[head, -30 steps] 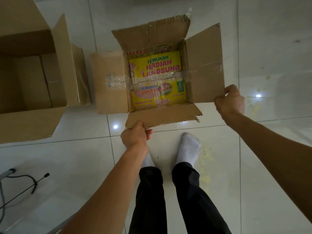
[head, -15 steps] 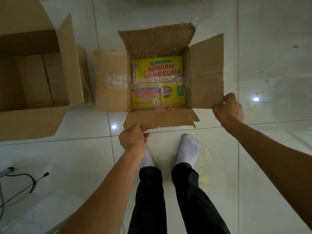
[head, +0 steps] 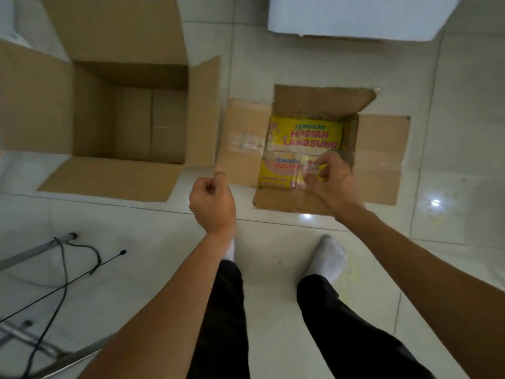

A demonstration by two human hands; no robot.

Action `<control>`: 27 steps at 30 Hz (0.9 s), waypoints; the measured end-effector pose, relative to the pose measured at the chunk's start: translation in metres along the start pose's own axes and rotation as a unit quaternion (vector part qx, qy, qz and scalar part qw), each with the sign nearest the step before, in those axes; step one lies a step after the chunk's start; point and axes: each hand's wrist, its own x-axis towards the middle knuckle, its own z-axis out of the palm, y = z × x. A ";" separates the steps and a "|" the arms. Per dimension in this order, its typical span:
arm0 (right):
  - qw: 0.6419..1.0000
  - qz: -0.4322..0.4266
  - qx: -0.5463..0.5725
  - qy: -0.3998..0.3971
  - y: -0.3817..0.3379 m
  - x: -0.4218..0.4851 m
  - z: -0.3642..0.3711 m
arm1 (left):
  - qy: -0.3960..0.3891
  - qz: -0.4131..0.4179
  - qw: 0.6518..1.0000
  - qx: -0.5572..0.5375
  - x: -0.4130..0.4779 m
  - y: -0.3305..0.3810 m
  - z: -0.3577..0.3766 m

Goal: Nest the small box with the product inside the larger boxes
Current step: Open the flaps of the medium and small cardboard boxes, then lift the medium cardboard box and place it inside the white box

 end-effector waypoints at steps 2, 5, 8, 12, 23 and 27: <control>0.998 -0.003 0.050 -0.040 -0.030 0.004 0.017 | -0.013 0.022 0.999 -0.025 0.019 0.007 -0.006; 0.989 0.037 0.110 -0.092 -0.075 0.014 0.051 | -0.027 0.047 0.998 -0.022 0.065 0.014 -0.027; 0.985 0.062 0.125 -0.104 -0.113 0.025 0.082 | -0.034 0.084 0.996 -0.018 0.115 0.022 -0.047; 0.994 0.075 0.072 -0.044 -0.146 0.042 0.118 | -0.022 0.121 0.992 0.018 0.182 0.029 -0.081; 0.961 0.196 0.188 0.061 -0.183 0.077 0.184 | 0.077 0.119 0.927 0.347 0.397 -0.005 -0.171; 0.951 0.203 0.223 0.068 -0.187 0.074 0.185 | 0.086 0.020 0.946 0.313 0.432 -0.008 -0.185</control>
